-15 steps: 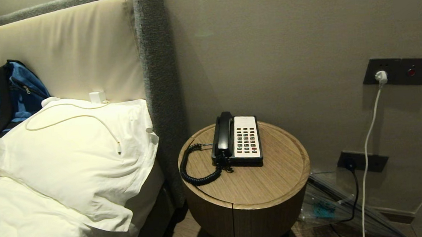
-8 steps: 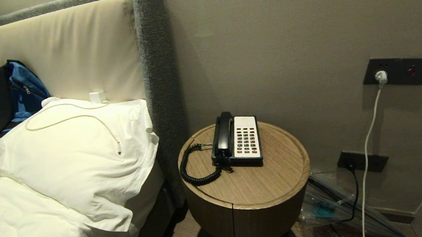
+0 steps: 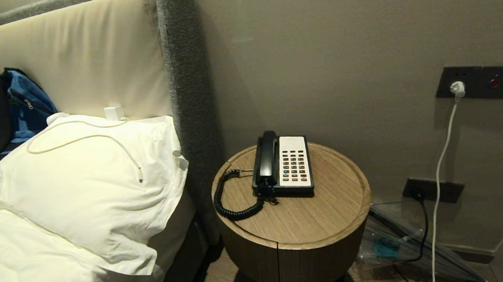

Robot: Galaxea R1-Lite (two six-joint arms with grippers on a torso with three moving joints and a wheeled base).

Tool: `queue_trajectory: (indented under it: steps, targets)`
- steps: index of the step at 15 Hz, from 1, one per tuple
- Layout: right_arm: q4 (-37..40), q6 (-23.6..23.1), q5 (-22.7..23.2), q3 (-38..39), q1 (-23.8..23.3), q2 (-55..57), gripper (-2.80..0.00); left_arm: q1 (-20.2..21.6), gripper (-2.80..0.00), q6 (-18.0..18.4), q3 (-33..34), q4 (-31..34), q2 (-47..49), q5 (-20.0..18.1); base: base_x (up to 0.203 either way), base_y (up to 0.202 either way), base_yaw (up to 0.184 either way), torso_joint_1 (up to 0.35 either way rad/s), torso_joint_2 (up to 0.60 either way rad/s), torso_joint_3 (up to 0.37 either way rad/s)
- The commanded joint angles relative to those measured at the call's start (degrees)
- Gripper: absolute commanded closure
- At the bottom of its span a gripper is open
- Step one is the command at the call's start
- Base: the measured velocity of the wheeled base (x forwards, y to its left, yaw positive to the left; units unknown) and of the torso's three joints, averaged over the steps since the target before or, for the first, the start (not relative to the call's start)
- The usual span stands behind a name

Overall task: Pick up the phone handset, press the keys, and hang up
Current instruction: Pick up the desk phone handset

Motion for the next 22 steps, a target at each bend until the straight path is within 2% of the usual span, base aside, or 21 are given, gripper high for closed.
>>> queue_trajectory:
  steps: [1,22]
  targets:
    - [0.0,0.0,0.0,0.0,0.0,0.1,0.00,0.0,0.00,-0.1,0.0,0.0,0.0,0.0,0.000,0.000,0.000,0.002,0.00,-0.180]
    - [0.0,0.0,0.0,0.0,0.0,0.1,0.00,0.0,0.00,-0.3,0.0,-0.1,0.0,0.0,0.000,0.000,0.000,0.002,0.00,-0.199]
